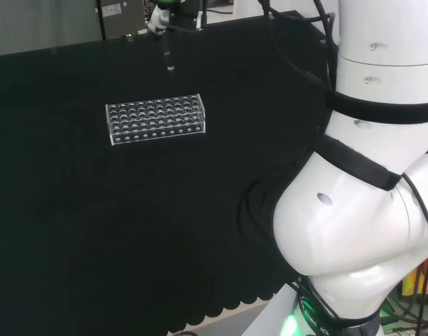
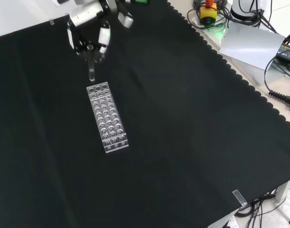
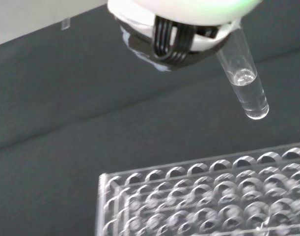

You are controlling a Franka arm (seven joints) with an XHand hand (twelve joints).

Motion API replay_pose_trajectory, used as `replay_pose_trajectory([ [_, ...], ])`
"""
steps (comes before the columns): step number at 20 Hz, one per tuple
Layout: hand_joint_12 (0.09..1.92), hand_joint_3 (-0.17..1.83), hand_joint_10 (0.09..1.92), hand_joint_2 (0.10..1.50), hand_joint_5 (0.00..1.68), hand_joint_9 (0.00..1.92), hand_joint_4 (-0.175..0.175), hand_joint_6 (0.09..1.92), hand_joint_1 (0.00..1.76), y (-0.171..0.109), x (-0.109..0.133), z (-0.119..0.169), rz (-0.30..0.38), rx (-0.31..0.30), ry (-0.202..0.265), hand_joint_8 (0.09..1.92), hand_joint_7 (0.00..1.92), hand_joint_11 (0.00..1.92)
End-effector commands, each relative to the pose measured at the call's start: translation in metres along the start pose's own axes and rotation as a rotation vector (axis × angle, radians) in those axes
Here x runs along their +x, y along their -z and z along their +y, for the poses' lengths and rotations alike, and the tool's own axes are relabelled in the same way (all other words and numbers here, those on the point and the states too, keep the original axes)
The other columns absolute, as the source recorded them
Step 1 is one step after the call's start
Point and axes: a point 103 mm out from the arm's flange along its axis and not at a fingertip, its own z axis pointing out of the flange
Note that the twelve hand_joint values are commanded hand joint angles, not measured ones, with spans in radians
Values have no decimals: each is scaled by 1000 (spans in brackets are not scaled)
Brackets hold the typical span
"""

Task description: Put the test tube back in the rack.

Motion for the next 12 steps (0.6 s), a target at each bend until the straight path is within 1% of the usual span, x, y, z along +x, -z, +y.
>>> replay_pose_trajectory([
  [1, 1041, 317, 605, 813, 1260, 1269, -175, 547, 1422, -27, 29, -4, 37, 46, 45, 539, 1675, 1097],
  [6, 1041, 316, 605, 813, 1260, 1269, -175, 547, 1422, -40, 42, -4, 67, 72, 65, 539, 1674, 1097],
  [12, 1042, 316, 605, 813, 1260, 1269, -175, 547, 1422, -60, 50, -2, 91, 110, 61, 539, 1674, 1096],
])
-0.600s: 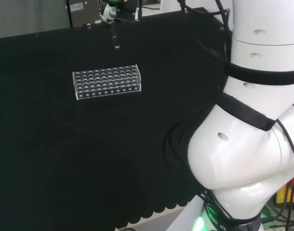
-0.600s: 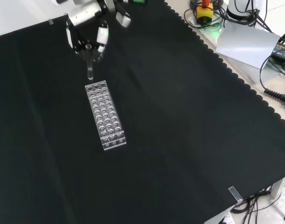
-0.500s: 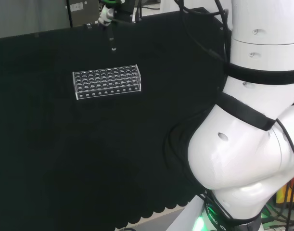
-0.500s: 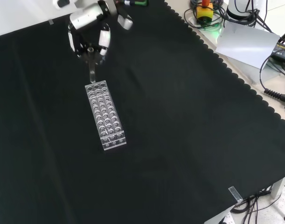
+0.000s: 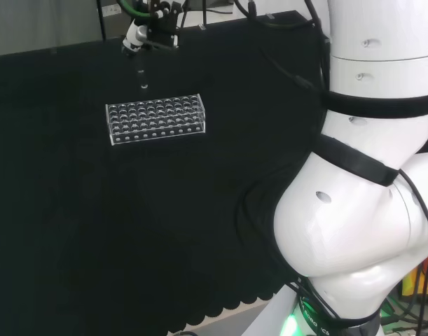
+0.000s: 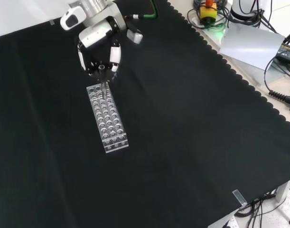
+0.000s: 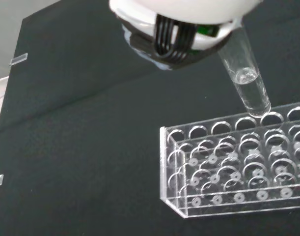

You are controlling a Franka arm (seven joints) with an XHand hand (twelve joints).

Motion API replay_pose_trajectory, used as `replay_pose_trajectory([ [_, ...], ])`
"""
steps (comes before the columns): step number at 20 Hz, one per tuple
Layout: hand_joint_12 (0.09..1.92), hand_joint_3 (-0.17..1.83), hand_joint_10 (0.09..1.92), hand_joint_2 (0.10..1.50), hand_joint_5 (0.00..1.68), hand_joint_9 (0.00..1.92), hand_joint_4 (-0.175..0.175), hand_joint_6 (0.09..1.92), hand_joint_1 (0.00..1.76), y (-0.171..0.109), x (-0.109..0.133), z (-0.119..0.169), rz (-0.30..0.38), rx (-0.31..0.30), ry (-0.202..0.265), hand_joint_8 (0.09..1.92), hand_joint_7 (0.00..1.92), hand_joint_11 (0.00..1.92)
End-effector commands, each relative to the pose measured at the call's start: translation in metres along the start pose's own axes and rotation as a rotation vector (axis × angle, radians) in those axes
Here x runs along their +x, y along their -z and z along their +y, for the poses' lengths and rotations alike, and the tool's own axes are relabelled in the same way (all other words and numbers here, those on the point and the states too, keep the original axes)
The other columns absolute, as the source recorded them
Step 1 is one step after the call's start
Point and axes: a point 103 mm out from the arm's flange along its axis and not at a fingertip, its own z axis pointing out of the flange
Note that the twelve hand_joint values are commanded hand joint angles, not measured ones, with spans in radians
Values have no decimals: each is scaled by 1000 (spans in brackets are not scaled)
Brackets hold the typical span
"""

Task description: Put the test tube back in the rack.

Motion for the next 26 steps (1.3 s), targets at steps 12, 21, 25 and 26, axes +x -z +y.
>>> replay_pose_trajectory([
  [12, 1044, 316, 604, 813, 1260, 1269, -175, 546, 1422, -49, 9, 16, 62, 90, -9, 539, 1675, 1095],
  [21, 1044, 316, 604, 813, 1260, 1269, -175, 546, 1422, -64, -3, 25, 53, 116, -25, 539, 1675, 1094],
  [25, 1044, 315, 604, 813, 1260, 1269, -175, 546, 1422, -68, -15, 30, 54, 118, -48, 539, 1675, 1094],
  [26, 1044, 315, 604, 813, 1260, 1269, -175, 546, 1422, -68, -17, 31, 55, 118, -52, 539, 1675, 1094],
])
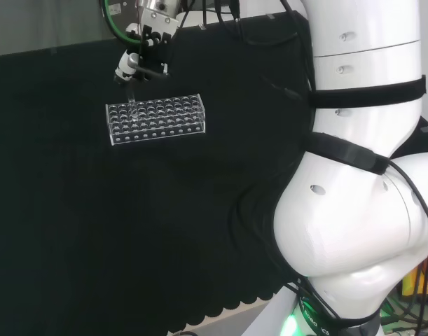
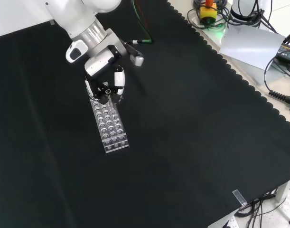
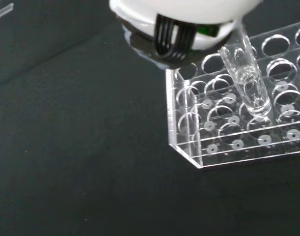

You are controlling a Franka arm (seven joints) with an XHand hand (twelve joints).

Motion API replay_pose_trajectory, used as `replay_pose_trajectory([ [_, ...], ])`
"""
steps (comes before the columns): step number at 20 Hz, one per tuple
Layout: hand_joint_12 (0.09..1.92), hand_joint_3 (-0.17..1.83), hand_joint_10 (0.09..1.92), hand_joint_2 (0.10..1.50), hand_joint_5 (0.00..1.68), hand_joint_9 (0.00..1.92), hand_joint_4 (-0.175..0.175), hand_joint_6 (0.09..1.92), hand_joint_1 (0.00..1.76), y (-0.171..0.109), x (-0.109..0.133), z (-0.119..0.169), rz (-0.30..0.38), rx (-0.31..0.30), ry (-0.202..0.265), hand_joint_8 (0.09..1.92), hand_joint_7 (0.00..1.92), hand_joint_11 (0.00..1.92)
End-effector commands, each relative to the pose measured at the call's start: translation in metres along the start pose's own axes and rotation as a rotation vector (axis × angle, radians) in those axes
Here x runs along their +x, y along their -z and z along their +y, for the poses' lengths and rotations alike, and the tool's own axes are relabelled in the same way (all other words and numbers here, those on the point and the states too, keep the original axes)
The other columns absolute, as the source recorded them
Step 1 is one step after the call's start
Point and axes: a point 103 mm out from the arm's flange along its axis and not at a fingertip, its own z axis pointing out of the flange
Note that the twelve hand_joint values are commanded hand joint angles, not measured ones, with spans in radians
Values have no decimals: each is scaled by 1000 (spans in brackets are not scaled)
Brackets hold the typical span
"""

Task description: Put the test tube back in the rack.

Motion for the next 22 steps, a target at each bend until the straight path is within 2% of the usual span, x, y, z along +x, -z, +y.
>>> replay_pose_trajectory([
  [1, 1044, 315, 604, 813, 1260, 1269, -175, 546, 1422, 0, -13, 6, 6, -1, -23, 539, 1675, 1094],
  [13, 1045, 315, 604, 814, 1260, 1269, -175, 546, 1422, -10, -9, 22, 3, 22, -9, 539, 1675, 1093],
  [22, 1046, 315, 604, 814, 1260, 1269, -175, 546, 1422, -27, -16, 26, 4, 57, -21, 539, 1675, 1092],
])
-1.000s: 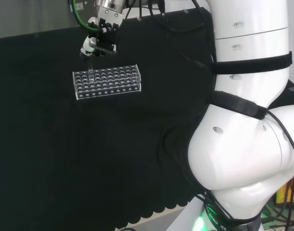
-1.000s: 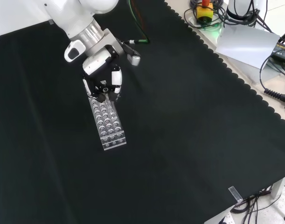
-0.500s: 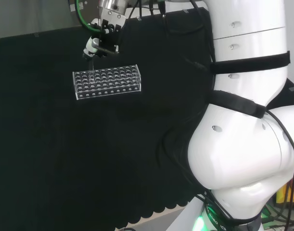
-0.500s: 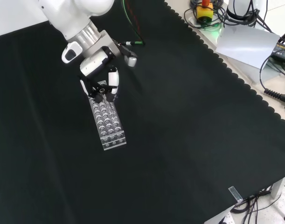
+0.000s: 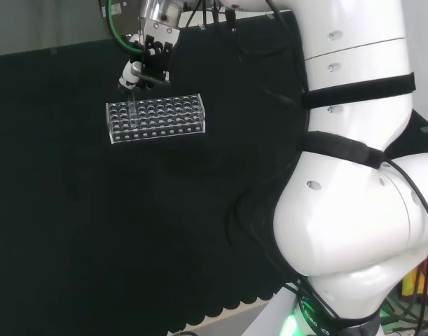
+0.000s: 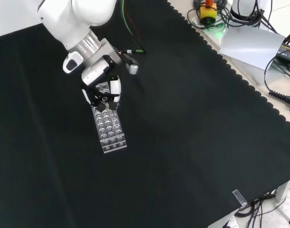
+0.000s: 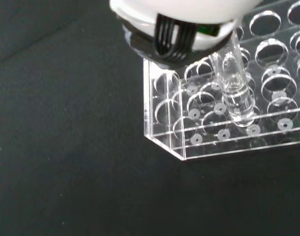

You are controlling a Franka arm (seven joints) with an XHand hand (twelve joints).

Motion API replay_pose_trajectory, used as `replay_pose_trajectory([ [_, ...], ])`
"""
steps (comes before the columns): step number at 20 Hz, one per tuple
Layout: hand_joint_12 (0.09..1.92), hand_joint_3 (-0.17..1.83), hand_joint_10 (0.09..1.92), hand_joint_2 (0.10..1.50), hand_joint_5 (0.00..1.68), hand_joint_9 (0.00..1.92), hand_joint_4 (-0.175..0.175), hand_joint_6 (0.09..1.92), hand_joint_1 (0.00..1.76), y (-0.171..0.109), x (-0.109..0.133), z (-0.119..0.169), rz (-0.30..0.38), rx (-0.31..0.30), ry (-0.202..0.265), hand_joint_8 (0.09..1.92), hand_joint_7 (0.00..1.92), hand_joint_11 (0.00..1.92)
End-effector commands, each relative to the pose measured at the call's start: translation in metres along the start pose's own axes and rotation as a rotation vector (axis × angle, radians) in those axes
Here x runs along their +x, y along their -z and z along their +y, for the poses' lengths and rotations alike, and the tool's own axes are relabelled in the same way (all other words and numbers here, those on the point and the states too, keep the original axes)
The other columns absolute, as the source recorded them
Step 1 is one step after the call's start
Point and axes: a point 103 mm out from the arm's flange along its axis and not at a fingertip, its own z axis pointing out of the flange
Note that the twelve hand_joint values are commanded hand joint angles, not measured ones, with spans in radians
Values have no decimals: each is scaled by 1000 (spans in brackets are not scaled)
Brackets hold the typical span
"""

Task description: Put the test tube back in the rack.

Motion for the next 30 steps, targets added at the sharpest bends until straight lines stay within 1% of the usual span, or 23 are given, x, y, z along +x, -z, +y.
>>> replay_pose_trajectory([
  [1, 1046, 315, 604, 814, 1260, 1269, -175, 546, 1422, -8, -4, 1, 1, 18, -6, 539, 1675, 1092],
  [10, 1047, 315, 604, 814, 1260, 1269, -175, 546, 1422, -23, -8, 6, 0, 47, -4, 539, 1675, 1091],
  [17, 1047, 314, 604, 814, 1260, 1269, -175, 546, 1422, -27, -8, 9, -1, 58, 3, 539, 1675, 1090],
  [18, 1047, 314, 604, 814, 1260, 1269, -175, 546, 1422, -27, -8, 10, 1, 62, 6, 539, 1675, 1090],
  [19, 1048, 314, 604, 814, 1260, 1269, -175, 546, 1422, -26, -8, 12, 17, 81, 13, 539, 1675, 1090],
  [20, 1073, 445, 556, 734, 1295, 1294, -175, 517, 1427, -25, -8, 12, 41, 101, 20, 545, 1592, 1077],
  [21, 1120, 593, 566, 653, 1322, 1380, -175, 520, 1392, -24, -9, 13, 71, 120, 27, 553, 1509, 1049],
  [22, 1196, 653, 600, 631, 1311, 1413, -175, 561, 1358, -23, -10, 13, 101, 144, 36, 578, 1434, 965],
  [23, 1275, 618, 629, 671, 1267, 1387, -174, 629, 1292, -22, -11, 13, 120, 160, 46, 601, 1416, 861],
  [24, 1341, 653, 671, 649, 1145, 1308, -155, 673, 1236, -21, -11, 13, 135, 171, 54, 625, 1354, 757],
  [26, 1426, 769, 758, 565, 858, 1094, -98, 750, 1164, -18, -10, 12, 142, 169, 70, 735, 1092, 595],
  [27, 1450, 800, 791, 539, 750, 1006, -77, 775, 1143, -17, -10, 11, 140, 165, 78, 794, 971, 543],
  [28, 1465, 817, 817, 523, 672, 932, -63, 788, 1128, -15, -9, 9, 139, 164, 85, 842, 875, 507],
  [30, 1480, 825, 848, 508, 581, 829, -45, 790, 1108, -11, -9, 6, 144, 160, 96, 894, 746, 461],
])
